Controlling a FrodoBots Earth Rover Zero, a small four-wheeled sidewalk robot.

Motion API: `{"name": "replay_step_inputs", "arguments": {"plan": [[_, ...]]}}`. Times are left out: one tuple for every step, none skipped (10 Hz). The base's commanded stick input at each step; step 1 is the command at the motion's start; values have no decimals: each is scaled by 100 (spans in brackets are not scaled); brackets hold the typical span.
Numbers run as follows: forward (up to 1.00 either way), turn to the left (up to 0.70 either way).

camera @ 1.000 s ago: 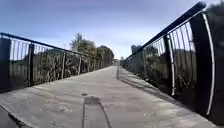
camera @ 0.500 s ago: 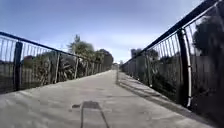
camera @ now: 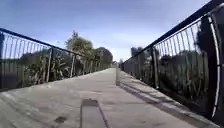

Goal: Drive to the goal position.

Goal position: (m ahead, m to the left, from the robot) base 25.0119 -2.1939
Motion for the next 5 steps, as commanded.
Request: {"name": "replay_step_inputs", "arguments": {"plan": [[100, 0], [100, 0], [100, 0], [100, 0], [100, 0]]}}
